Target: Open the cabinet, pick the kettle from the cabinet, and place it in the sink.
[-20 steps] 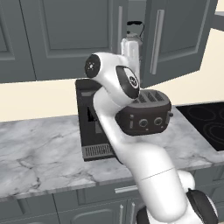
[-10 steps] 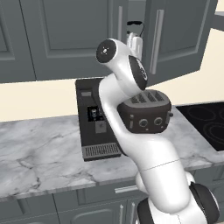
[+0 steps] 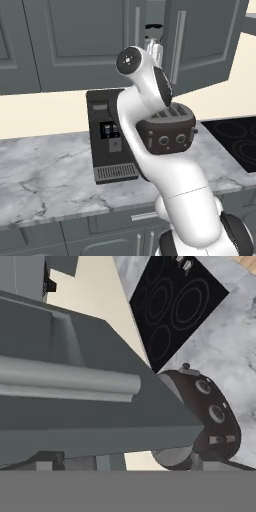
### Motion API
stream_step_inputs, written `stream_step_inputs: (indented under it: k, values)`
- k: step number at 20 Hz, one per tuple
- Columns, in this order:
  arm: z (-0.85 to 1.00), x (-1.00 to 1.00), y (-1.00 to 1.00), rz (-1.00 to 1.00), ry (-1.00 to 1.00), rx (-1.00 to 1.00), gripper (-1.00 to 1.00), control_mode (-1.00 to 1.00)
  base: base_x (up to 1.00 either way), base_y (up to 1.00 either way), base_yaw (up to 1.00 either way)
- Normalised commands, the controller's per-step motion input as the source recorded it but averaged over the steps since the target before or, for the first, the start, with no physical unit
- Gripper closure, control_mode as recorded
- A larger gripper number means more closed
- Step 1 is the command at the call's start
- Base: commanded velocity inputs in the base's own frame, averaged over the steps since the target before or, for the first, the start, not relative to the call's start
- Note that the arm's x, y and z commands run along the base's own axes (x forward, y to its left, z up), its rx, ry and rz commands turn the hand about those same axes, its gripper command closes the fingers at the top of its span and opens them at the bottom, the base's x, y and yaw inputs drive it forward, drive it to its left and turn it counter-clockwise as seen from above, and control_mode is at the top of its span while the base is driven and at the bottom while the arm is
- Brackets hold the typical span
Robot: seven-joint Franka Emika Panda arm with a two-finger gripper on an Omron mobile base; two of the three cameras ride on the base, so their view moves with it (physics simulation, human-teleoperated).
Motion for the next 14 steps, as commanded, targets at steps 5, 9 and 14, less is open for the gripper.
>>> stream_step_inputs:
  k: [5, 9, 14]
  values:
    - [-0.36, -0.08, 0.17, 0.0, 0.0, 0.06, -1.0, -1.0, 0.0, 0.0, 0.0]
    - [-0.21, 0.12, 0.1, 0.0, 0.03, 0.08, -1.0, -1.0, 0.0, 0.0, 0.0]
    - [-0.1, 0.51, -0.08, 0.12, 0.15, 0.16, -1.0, -1.0, 0.0, 0.0, 0.0]
